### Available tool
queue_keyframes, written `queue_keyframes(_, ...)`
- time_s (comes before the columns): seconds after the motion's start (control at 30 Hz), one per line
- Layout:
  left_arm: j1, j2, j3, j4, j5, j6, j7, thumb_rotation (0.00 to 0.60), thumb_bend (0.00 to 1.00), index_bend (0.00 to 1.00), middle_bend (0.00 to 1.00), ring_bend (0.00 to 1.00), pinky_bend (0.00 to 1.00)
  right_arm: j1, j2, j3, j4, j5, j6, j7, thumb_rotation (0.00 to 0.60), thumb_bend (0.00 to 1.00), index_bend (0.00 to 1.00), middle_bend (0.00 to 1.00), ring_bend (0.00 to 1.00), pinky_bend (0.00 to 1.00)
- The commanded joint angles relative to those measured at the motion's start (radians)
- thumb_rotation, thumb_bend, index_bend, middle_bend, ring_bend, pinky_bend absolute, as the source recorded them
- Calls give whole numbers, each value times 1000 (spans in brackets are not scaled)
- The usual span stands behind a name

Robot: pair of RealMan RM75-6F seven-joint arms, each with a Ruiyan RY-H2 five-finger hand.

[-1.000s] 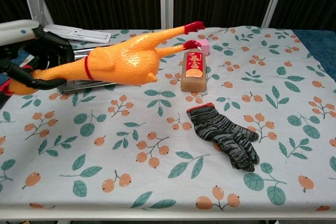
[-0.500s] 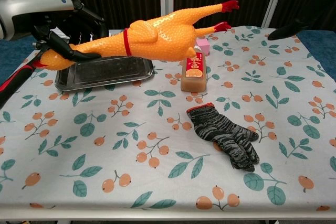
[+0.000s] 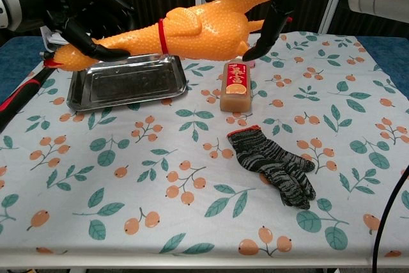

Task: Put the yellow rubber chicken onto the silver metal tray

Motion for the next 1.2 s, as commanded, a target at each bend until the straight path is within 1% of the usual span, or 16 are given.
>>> queue_keyframes(0.03,-3,3,1,-5,-4,1,6,600,566,741,755,681,717,21,-21,-3,13,22,17,-18,600,19,240,314,58,107)
queue_keyframes(0.2,-4,12,4,-20,-6,10,18,600,567,741,756,681,716,55,-46,-9,29,62,36,-41,600,93,421,446,143,135)
queue_keyframes(0.27,-3,15,5,-25,-7,17,23,600,568,742,756,681,717,67,-56,-11,41,71,45,-47,600,146,526,505,201,169)
queue_keyframes(0.33,-1,15,6,-28,-6,25,26,600,568,742,756,681,717,77,-69,-14,54,80,55,-50,600,210,634,573,274,210)
queue_keyframes(0.57,2,5,12,-24,-7,40,27,600,567,741,756,681,717,85,-98,-44,68,48,87,-38,600,421,912,860,582,320)
queue_keyframes(0.63,2,2,14,-22,-6,42,27,600,567,741,756,681,717,85,-100,-51,69,39,90,-30,600,511,971,915,644,346)
queue_keyframes(0.7,1,-2,13,-21,-6,46,27,600,567,741,756,681,717,84,-102,-59,69,30,91,-20,600,600,998,952,688,371)
queue_keyframes(0.77,0,-6,13,-19,-6,48,27,600,567,741,756,681,717,84,-101,-68,69,24,90,-12,600,675,1000,980,722,393)
queue_keyframes(0.83,-1,-10,13,-17,-6,51,32,600,567,742,756,681,717,84,-98,-75,69,20,88,-9,600,706,1000,991,738,407)
queue_keyframes(0.93,-1,-15,16,-16,-8,57,42,600,567,741,756,681,716,83,-94,-80,68,21,93,-2,600,713,1000,994,743,413)
queue_keyframes(1.0,0,-16,19,-16,-6,63,51,600,567,741,756,681,717,78,-92,-75,67,16,96,26,600,672,997,985,731,405)
queue_keyframes(1.07,3,-18,21,-18,-2,76,65,600,567,741,756,681,717,75,-78,-73,61,27,92,39,600,509,902,906,643,352)
queue_keyframes(1.1,4,-18,22,-21,0,81,70,600,567,741,756,681,717,76,-70,-72,58,35,91,38,600,417,816,836,575,319)
queue_keyframes(1.13,6,-18,24,-23,2,85,75,600,567,741,756,681,717,76,-64,-71,55,41,93,34,600,292,683,729,480,283)
queue_keyframes(1.17,7,-18,25,-28,3,89,79,600,567,741,756,681,717,77,-59,-71,52,48,97,29,600,220,586,645,417,263)
queue_keyframes(1.2,7,-17,25,-30,2,90,81,600,567,741,756,681,717,78,-56,-70,50,52,99,27,600,106,413,500,318,236)
